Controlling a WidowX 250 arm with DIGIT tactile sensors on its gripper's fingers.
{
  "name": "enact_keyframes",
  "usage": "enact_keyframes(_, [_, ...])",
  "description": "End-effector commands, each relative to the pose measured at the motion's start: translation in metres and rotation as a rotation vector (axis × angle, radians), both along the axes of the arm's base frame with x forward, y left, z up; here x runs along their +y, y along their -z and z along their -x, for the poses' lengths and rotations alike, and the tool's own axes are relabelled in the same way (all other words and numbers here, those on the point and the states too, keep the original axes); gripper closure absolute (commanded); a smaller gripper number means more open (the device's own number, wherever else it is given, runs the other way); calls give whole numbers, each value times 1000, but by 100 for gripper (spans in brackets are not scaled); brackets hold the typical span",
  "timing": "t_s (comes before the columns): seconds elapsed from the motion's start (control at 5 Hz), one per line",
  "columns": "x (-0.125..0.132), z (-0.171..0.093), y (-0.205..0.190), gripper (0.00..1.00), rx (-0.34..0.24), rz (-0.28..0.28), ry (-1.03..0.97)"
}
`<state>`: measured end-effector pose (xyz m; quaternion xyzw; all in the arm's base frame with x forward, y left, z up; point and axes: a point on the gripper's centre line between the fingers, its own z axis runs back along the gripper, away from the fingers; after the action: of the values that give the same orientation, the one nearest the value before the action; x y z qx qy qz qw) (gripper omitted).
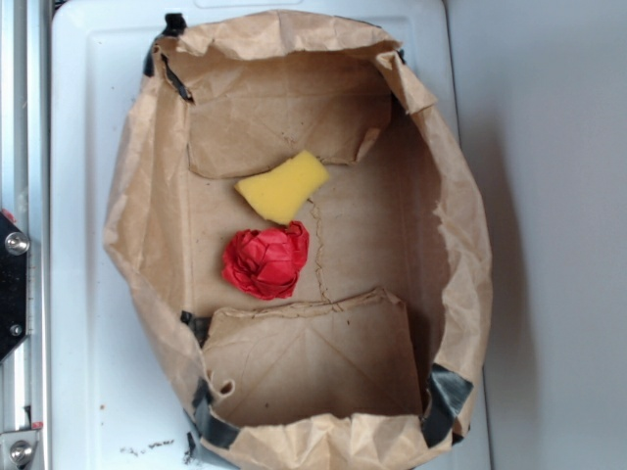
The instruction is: Grab the green sponge.
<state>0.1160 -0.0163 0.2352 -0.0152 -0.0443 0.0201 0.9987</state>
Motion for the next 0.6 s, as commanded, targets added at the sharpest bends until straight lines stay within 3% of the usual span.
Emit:
enact_keyframes(0.0, [0, 0, 0, 0, 0, 0, 0])
enact_keyframes(0.4, [4, -36, 6, 0, -96, 5, -49])
